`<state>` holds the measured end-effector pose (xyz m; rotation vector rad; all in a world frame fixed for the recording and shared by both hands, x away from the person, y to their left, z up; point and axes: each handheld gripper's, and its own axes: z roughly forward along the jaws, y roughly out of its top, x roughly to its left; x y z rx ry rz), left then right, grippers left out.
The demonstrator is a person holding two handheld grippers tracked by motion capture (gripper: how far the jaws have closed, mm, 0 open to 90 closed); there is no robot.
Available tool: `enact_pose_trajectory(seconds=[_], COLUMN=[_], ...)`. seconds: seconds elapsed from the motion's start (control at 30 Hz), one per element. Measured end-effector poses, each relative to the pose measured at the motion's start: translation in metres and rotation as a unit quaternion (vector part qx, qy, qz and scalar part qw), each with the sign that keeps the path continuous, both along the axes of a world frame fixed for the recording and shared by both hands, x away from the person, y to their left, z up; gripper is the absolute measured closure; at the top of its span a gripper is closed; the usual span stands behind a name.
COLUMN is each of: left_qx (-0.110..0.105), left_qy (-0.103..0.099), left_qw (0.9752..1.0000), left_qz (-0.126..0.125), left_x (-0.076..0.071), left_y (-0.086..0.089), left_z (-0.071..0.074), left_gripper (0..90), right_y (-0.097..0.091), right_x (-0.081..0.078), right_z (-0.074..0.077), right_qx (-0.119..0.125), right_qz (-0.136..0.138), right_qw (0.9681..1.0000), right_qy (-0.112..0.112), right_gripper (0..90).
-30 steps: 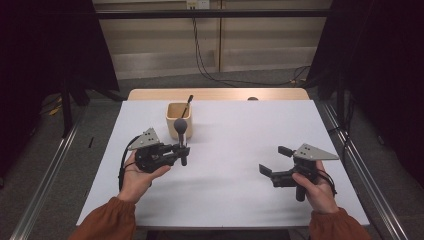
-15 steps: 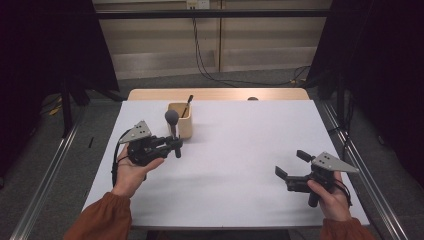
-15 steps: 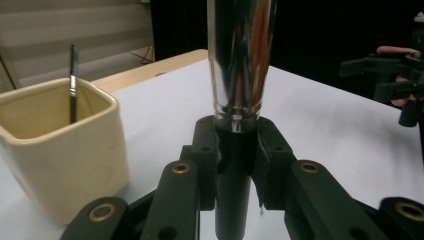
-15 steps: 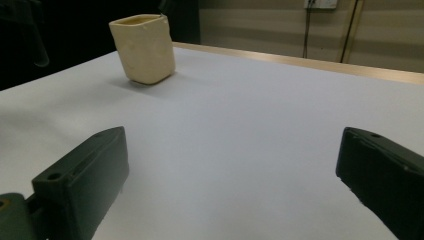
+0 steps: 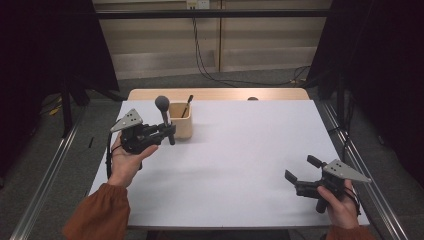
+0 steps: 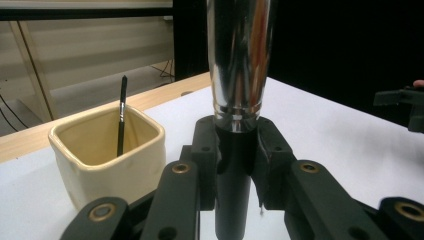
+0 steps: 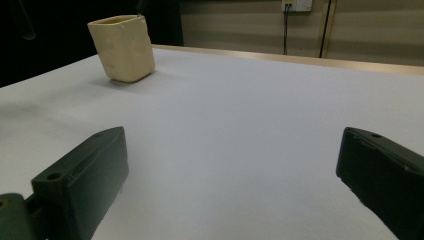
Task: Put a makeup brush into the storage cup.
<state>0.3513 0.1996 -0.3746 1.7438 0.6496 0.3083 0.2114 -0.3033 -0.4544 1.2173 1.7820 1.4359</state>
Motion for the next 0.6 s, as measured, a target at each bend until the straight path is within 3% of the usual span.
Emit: enact_pose_trajectory(seconds=[0.2, 0.6], left_qx=[0.010, -0.004], left_qy=[-0.004, -0.020], left_qw=[0.9999, 0.9989], left_qz=[0.008, 0.043], left_x=[0.010, 0.034], left_y=[0.003, 0.007], left_z=[0.006, 0.023], left_gripper=[74.6, 74.6], right_y=[0.004, 0.006], right_x=[0.000, 0.001], right_z=[-0.002, -0.005], right_qx=[-0.011, -0.007], right_qz=[0.010, 0.019], right_qw=[0.9999, 0.9998], right_qy=[-0.001, 0.003], right_gripper=[0.0, 0.0])
